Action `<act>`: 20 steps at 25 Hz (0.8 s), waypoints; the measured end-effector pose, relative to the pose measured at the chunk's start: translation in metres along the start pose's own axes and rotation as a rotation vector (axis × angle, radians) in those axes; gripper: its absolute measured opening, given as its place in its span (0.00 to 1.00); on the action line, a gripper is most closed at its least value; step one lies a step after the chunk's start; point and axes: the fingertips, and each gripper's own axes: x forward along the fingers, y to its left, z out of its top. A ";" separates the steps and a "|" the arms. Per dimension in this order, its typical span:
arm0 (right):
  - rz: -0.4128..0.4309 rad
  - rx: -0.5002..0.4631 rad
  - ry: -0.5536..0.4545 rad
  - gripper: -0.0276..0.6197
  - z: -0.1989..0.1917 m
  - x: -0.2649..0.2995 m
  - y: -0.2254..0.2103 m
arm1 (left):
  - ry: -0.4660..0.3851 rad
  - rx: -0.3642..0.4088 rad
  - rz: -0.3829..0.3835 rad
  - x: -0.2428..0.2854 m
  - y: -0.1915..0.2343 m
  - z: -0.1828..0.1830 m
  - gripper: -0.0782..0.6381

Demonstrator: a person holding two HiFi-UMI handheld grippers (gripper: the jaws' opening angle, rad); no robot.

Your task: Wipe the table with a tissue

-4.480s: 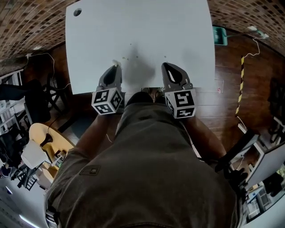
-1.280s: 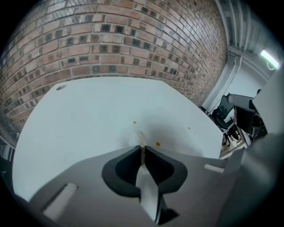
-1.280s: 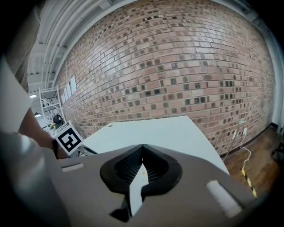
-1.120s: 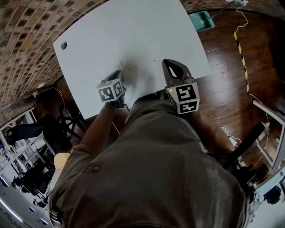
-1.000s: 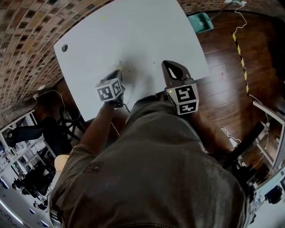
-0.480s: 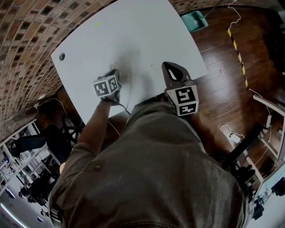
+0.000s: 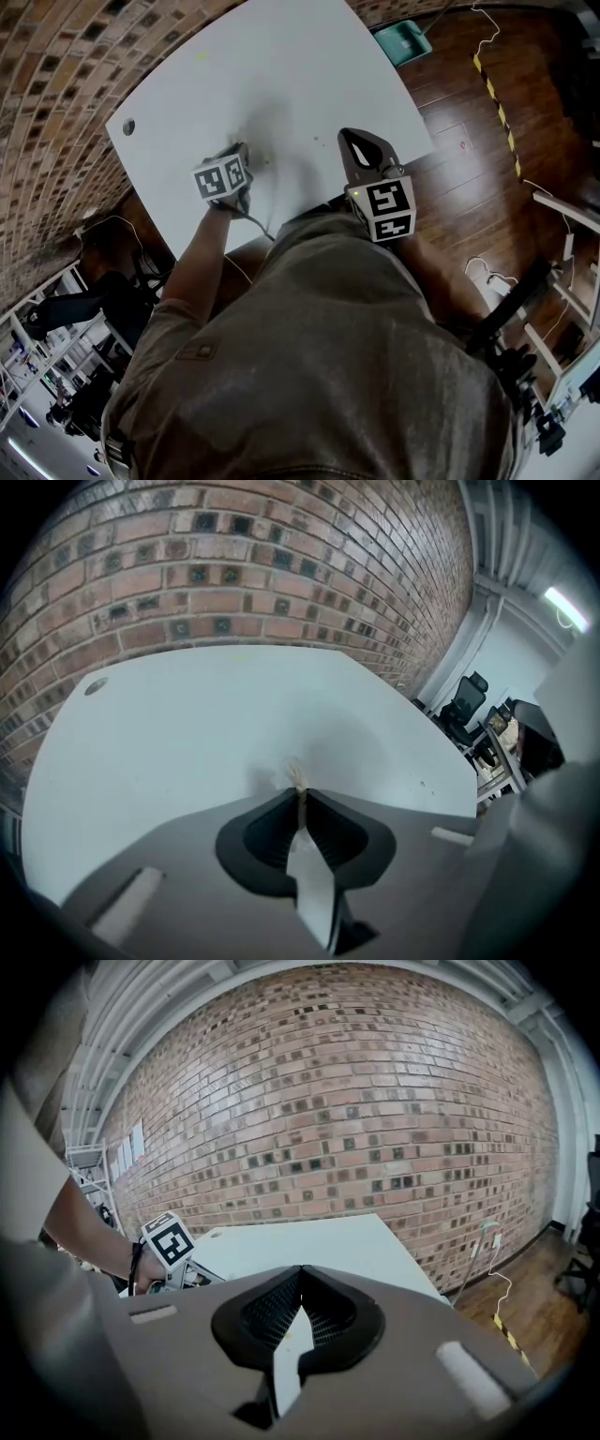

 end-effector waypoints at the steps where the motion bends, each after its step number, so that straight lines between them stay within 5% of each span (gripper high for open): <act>1: -0.002 0.000 -0.004 0.06 0.001 -0.001 -0.001 | 0.000 0.007 -0.001 0.000 0.000 0.001 0.15; 20: 0.084 -0.047 -0.012 0.06 -0.002 -0.006 0.028 | 0.064 -0.004 -0.114 -0.029 -0.041 -0.064 0.15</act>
